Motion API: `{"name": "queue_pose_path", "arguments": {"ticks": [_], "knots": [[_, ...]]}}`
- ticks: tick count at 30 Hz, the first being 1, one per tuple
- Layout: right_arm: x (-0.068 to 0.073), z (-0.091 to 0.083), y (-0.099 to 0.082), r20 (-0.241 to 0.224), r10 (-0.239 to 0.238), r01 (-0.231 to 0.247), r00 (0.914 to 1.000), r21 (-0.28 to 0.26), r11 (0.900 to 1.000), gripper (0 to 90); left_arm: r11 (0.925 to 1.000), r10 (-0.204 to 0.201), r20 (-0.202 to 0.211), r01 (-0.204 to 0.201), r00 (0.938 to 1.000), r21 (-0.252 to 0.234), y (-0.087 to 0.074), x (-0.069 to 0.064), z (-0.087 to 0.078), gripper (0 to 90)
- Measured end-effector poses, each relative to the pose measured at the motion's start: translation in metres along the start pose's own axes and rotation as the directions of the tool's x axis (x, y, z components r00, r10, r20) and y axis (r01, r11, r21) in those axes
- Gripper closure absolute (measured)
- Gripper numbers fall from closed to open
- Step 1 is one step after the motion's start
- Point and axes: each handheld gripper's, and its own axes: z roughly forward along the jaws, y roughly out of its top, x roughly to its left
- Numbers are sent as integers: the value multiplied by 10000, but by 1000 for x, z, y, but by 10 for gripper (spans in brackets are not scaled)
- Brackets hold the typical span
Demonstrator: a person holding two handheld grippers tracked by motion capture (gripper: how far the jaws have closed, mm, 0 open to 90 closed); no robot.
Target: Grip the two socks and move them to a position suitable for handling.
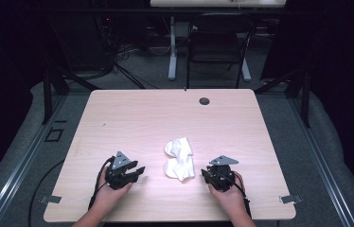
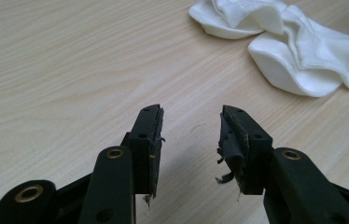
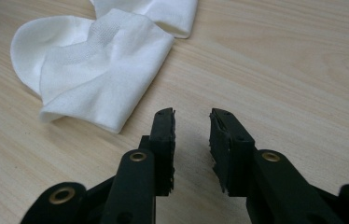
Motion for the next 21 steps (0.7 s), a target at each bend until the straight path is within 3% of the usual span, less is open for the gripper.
{"name": "queue_pose_path", "arguments": {"ticks": [4,10,14,21], "knots": [[1,0,1,-211,42,-42,9998,36,10000,730,9998,-98,-462,91,9989,-154,0,1,-2,575],[11,-3,11,-488,-168,167,9987,-21,9999,784,9999,-152,-713,157,9973,65,0,2,-2,571],[18,-2,17,-708,-212,197,9973,-218,9996,785,9997,-259,-669,259,9974,-8,0,2,-3,571],[25,5,27,-777,-569,567,9954,-47,9984,809,9997,-251,-604,255,9979,58,-1,2,-3,575]]}}
